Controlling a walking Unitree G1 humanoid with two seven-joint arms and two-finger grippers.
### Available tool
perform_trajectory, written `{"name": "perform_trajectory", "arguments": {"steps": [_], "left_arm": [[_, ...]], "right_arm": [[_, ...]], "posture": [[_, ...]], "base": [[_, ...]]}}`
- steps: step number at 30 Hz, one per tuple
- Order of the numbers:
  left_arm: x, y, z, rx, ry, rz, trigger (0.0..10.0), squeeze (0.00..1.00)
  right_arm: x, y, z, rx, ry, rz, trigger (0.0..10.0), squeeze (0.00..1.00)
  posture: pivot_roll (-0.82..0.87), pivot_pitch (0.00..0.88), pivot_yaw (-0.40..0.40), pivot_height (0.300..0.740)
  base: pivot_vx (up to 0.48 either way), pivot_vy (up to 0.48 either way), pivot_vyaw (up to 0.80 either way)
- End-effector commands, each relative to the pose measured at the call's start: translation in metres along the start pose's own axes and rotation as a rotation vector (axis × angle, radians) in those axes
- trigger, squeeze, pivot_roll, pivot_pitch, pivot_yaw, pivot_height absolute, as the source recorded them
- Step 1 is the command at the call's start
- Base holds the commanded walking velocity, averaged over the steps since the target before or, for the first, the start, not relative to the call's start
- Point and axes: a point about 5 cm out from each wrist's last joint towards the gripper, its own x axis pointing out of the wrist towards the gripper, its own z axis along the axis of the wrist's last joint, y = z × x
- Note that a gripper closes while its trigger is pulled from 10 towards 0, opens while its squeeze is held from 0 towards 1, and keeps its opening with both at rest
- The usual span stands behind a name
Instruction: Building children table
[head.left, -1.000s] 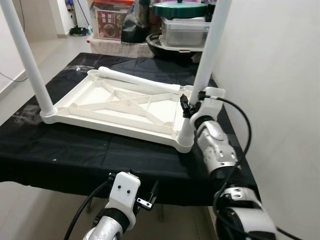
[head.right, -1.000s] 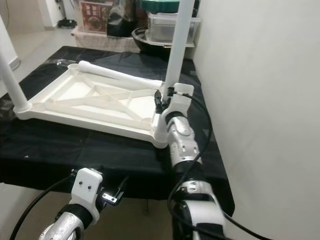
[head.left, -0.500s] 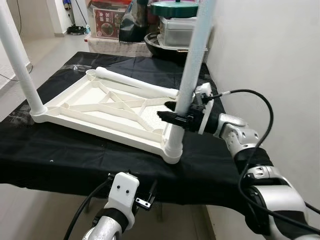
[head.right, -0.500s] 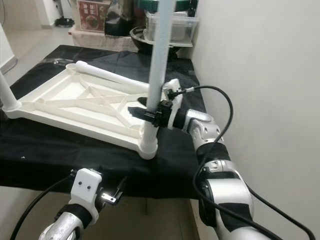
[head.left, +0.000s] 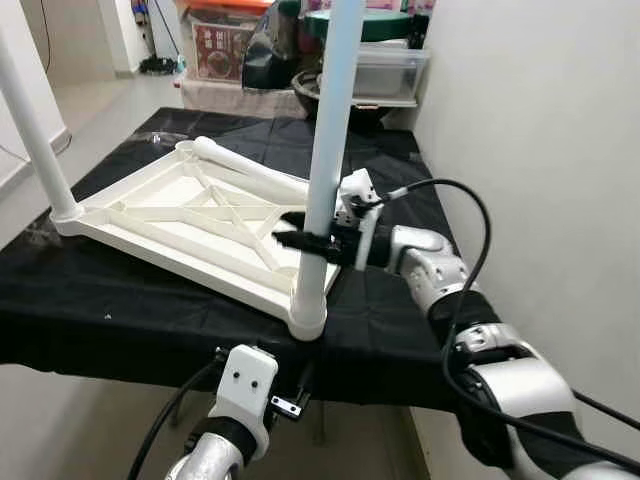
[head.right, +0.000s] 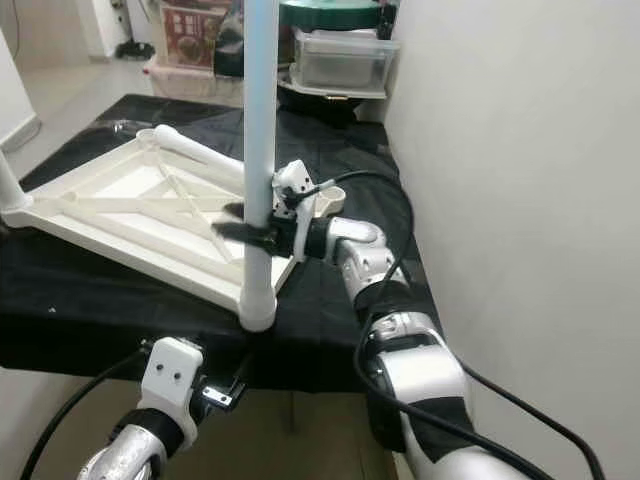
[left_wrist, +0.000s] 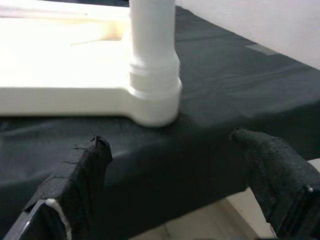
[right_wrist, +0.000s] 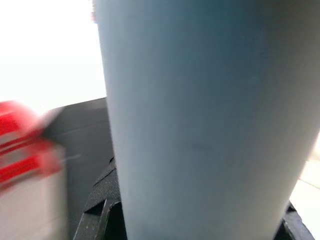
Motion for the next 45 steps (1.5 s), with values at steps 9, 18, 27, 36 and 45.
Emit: {"name": "perform_trajectory", "arguments": {"steps": [9, 18, 27, 36, 45], "left_arm": [[0.003, 0.002, -0.005, 0.015, 0.014, -0.016, 10.0, 0.0], [0.003, 0.003, -0.004, 0.025, 0.01, -0.01, 10.0, 0.0], [0.004, 0.002, -0.004, 0.013, 0.007, -0.013, 10.0, 0.0], [0.004, 0.002, -0.004, 0.01, 0.006, -0.015, 10.0, 0.0], [0.002, 0.001, -0.002, 0.014, 0.001, -0.007, 10.0, 0.0]], "right_arm": [[-0.059, -0.036, -0.035, 0.123, -0.009, -1.117, 0.0, 0.0], [-0.019, 0.016, -0.042, 0.266, -0.083, -1.1, 10.0, 1.0], [-0.019, -0.001, -0.023, 0.209, -0.119, -0.526, 10.0, 0.0], [-0.036, -0.009, -0.021, 0.149, 0.022, 0.051, 10.0, 0.0], [-0.02, 0.023, -0.011, 0.065, 0.121, 0.553, 10.0, 0.0]], "posture": [[0.11, 0.021, -0.081, 0.74], [0.12, 0.025, -0.085, 0.74], [0.1, 0.029, -0.086, 0.74], [0.11, 0.034, -0.094, 0.74], [0.13, 0.045, -0.101, 0.74]], "base": [[0.0, 0.0, 0.0], [0.0, 0.0, 0.0], [0.0, 0.0, 0.0], [0.0, 0.0, 0.0], [0.0, 0.0, 0.0]]}}
